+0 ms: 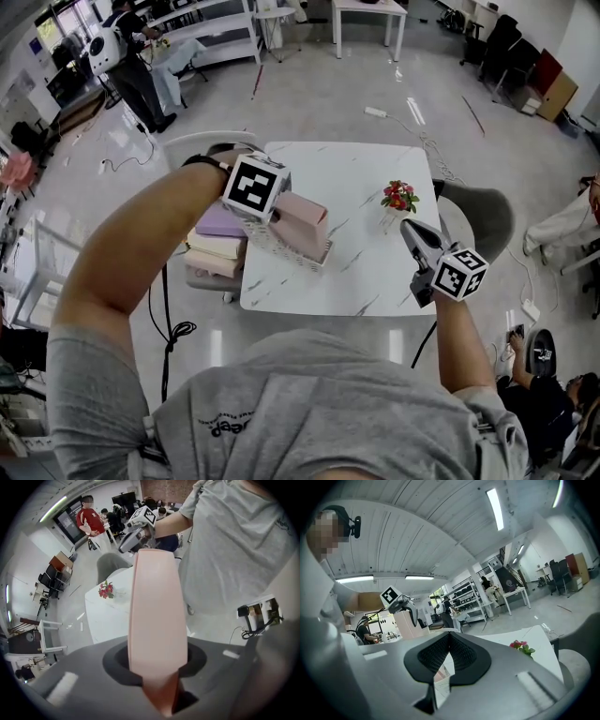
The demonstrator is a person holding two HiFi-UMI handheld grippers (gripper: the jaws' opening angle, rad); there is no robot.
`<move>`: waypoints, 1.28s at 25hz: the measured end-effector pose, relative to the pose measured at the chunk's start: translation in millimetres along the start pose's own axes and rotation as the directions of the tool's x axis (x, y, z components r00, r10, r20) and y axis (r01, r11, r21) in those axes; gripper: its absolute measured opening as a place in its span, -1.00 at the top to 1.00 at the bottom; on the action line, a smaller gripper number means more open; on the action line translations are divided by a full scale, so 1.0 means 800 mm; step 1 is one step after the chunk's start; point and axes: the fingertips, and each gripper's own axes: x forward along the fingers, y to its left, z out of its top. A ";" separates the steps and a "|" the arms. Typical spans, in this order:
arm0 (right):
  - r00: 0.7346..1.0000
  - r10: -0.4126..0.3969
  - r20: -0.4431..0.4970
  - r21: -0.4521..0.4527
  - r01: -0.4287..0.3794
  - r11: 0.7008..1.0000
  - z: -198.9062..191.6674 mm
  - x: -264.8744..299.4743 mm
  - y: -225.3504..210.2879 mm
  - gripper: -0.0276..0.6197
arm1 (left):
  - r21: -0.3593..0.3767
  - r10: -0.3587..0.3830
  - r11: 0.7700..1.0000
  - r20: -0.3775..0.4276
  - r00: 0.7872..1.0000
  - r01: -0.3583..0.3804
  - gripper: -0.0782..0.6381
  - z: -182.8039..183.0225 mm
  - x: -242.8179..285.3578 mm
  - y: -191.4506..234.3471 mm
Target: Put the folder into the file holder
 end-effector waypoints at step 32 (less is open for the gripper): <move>0.992 0.117 -0.049 -0.081 -0.121 0.989 0.019 0.051 0.083 0.90 | -0.590 0.613 0.731 0.345 0.711 -0.344 -0.25 -0.043 -0.051 -0.021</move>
